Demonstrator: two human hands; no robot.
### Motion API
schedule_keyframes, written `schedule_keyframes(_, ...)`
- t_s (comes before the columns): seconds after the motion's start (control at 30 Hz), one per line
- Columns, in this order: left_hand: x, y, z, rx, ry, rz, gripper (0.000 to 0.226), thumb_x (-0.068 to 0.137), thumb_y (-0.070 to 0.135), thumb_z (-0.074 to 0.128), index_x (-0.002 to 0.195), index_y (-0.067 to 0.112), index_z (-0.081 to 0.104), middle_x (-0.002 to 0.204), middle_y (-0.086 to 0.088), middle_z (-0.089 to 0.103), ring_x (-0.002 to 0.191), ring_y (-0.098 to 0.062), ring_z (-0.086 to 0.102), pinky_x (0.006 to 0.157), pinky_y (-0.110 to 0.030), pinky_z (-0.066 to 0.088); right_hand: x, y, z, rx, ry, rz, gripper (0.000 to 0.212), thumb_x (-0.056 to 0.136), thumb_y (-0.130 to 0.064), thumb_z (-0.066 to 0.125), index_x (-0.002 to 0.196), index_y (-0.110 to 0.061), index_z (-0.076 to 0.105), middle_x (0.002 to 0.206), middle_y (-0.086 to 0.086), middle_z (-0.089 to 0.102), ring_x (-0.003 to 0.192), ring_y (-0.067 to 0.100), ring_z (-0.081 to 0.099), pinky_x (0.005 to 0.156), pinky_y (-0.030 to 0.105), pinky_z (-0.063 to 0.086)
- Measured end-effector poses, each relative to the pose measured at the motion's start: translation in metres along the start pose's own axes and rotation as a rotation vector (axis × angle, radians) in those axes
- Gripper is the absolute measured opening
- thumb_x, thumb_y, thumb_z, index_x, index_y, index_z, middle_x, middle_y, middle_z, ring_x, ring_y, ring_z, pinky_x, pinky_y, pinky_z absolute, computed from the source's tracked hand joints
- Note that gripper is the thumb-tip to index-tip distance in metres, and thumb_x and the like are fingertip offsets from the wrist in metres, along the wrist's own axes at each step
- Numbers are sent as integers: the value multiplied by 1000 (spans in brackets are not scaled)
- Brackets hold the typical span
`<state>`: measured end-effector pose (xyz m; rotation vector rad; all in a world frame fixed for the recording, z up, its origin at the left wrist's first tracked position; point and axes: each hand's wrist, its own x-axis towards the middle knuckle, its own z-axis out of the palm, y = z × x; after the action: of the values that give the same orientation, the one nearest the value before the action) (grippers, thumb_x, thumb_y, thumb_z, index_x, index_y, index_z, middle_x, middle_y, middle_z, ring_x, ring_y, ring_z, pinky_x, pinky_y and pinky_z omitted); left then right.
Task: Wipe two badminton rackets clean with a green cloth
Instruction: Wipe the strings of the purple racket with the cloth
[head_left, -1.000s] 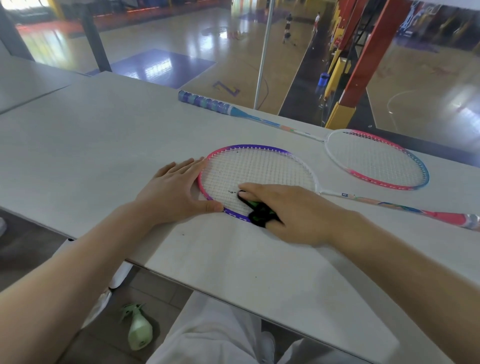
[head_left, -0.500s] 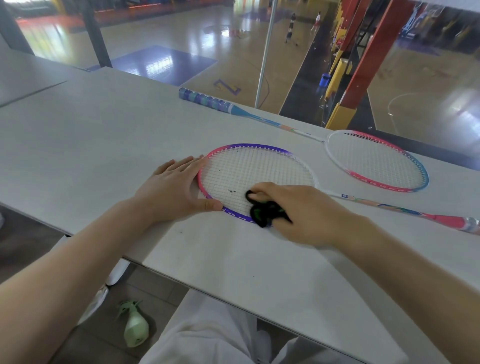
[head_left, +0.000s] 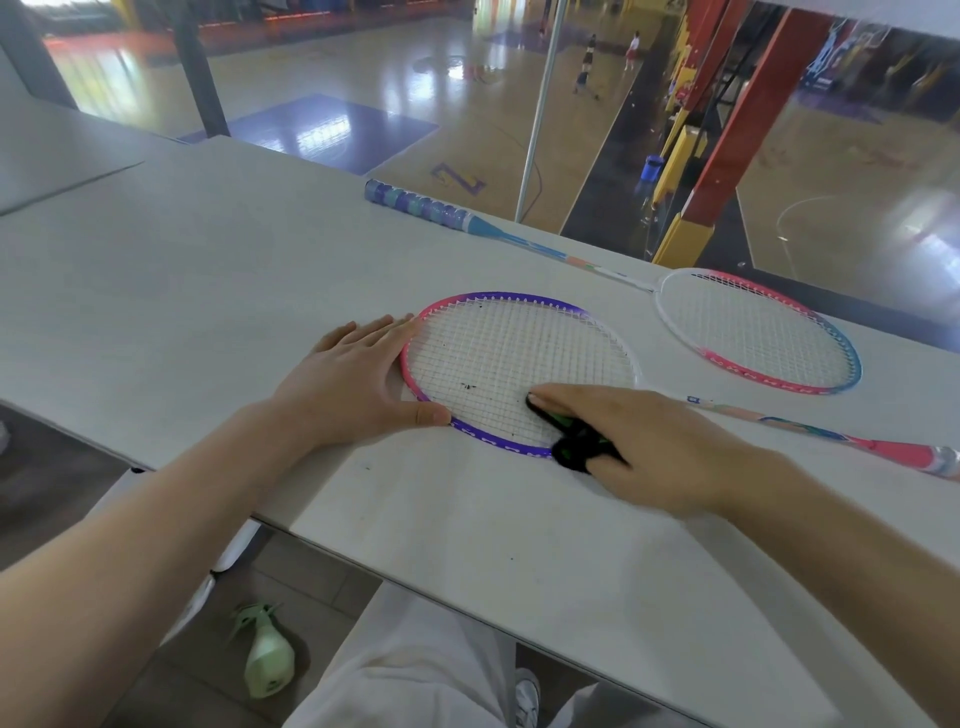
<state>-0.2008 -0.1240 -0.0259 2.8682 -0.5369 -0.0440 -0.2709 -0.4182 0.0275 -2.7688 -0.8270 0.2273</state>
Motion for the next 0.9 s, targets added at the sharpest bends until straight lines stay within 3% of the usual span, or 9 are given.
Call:
schedule_keyframes(0.1,0,1,0,-4,7,1,126,53,102,22,156,30,5,163,13,10,149,-4,5,122,-31,2,40,-19,5,5,-8,-64,37,94,-30,53,130,-27,48,116,-7,63,100,15,58,87,38,49)
schedule_keyframes(0.2,-1,2,-1,-28,14,-2,130,49,103,21,156,30,6,163,15,11,149,-2,4,121,-29,1,80,-40,12,-3,-5,-110,32,90,-23,54,122,-21,53,107,-3,67,92,19,60,81,42,51)
schedule_keyframes(0.3,-1,2,-1,-43,25,-4,131,48,104,21,156,31,7,162,17,12,148,-2,4,121,-28,1,95,-46,12,-6,0,-139,40,86,-17,53,125,-20,54,111,-1,68,96,20,61,83,41,51)
schedule_keyframes(0.43,-1,3,0,-24,25,-5,129,50,102,22,156,30,8,162,15,12,149,-3,6,122,-29,2,78,-31,8,-1,6,-88,41,88,-23,52,129,-29,51,111,-6,67,94,18,61,82,40,51)
schedule_keyframes(0.57,0,2,0,-6,13,-7,127,53,103,22,156,31,6,163,13,11,149,-4,6,122,-31,2,40,0,3,27,20,26,57,85,-21,57,139,-35,48,132,-15,60,117,7,56,99,29,46)
schedule_keyframes(0.7,-1,3,0,-2,7,-10,122,57,100,28,156,31,6,163,12,11,149,-5,7,121,-31,1,-2,24,-3,54,63,121,60,76,-32,46,136,-36,53,133,-23,57,122,-2,53,105,24,43)
schedule_keyframes(0.8,-1,4,-2,8,-14,-18,117,62,95,35,156,31,4,163,12,9,150,-6,6,122,-31,1,-26,35,-4,42,94,201,62,76,-24,50,135,-40,53,131,-29,55,121,-6,50,105,22,42)
schedule_keyframes(0.9,-1,3,-2,12,-19,-11,121,59,99,29,156,31,3,163,11,8,150,-6,5,122,-31,1,-28,36,0,31,102,202,61,83,-14,57,138,-38,52,134,-27,54,122,-3,50,101,17,39)
